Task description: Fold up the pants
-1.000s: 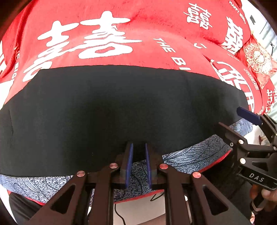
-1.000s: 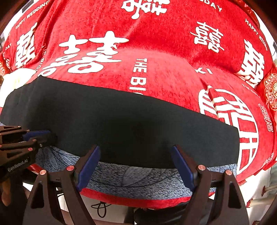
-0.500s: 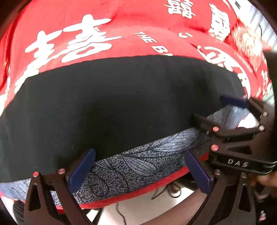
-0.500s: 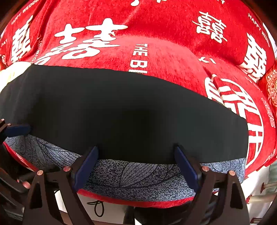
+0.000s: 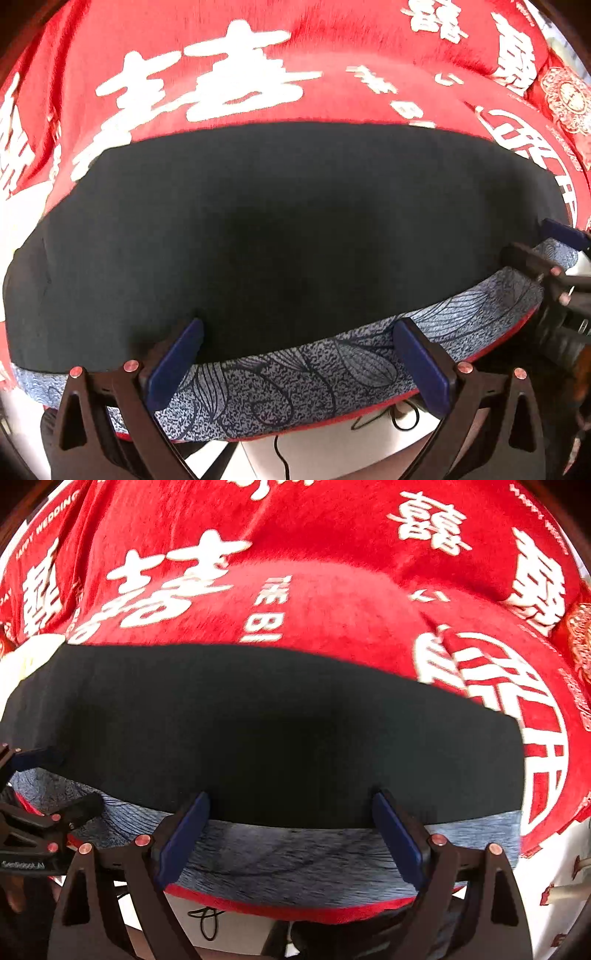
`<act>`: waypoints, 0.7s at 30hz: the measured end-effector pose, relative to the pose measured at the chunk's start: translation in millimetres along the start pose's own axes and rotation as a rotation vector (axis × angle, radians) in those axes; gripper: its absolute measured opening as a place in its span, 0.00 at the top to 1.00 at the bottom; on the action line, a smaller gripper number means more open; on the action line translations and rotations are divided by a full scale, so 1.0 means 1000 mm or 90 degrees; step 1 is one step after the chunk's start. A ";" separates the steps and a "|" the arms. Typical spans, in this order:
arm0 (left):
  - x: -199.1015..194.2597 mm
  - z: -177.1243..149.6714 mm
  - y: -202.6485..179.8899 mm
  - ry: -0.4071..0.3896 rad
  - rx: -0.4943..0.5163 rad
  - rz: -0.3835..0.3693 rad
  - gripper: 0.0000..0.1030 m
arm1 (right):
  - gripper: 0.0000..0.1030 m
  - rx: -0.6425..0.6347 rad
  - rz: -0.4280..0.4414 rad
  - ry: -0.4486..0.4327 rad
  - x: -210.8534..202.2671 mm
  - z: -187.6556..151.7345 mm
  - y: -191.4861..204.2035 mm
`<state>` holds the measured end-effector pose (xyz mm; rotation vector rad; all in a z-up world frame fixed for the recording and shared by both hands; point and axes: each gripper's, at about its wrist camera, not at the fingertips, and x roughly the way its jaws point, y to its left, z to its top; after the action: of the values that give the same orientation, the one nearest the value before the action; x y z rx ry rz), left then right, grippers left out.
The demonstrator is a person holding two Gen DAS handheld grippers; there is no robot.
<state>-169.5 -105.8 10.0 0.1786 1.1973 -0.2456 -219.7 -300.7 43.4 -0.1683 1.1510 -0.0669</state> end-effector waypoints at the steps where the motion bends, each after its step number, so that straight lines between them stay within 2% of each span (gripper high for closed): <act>1: -0.001 0.001 -0.001 0.001 -0.005 -0.006 0.00 | 0.11 0.007 -0.008 -0.011 -0.006 -0.001 -0.008; 4: -0.009 0.007 -0.008 -0.019 -0.023 -0.027 0.00 | 0.11 0.026 -0.036 -0.024 -0.017 -0.002 -0.036; 8: -0.012 0.019 -0.035 -0.025 0.022 -0.027 0.00 | 0.11 0.037 -0.089 -0.038 -0.029 -0.006 -0.074; 10: -0.009 0.026 -0.050 -0.034 0.045 -0.011 0.00 | 0.11 0.064 -0.107 -0.036 -0.030 -0.010 -0.097; 12: 0.004 0.030 -0.058 -0.012 0.045 0.014 0.00 | 0.11 0.108 -0.098 -0.028 -0.028 -0.014 -0.126; 13: 0.014 0.029 -0.056 0.009 0.046 0.018 0.00 | 0.11 0.131 -0.071 -0.024 -0.026 -0.018 -0.141; 14: 0.016 0.028 -0.056 -0.007 0.052 0.016 0.00 | 0.11 0.134 -0.049 -0.021 -0.024 -0.020 -0.148; 16: 0.015 0.027 -0.056 -0.019 0.058 0.015 0.00 | 0.11 0.123 -0.029 -0.014 -0.017 -0.021 -0.154; 21: 0.016 0.030 -0.055 -0.014 0.056 0.018 0.00 | 0.11 0.074 -0.031 0.008 0.007 -0.017 -0.149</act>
<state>-152.7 -168.5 5.3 0.2690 1.1617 -0.2755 -227.5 -450.0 55.0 -0.0928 1.1527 -0.1785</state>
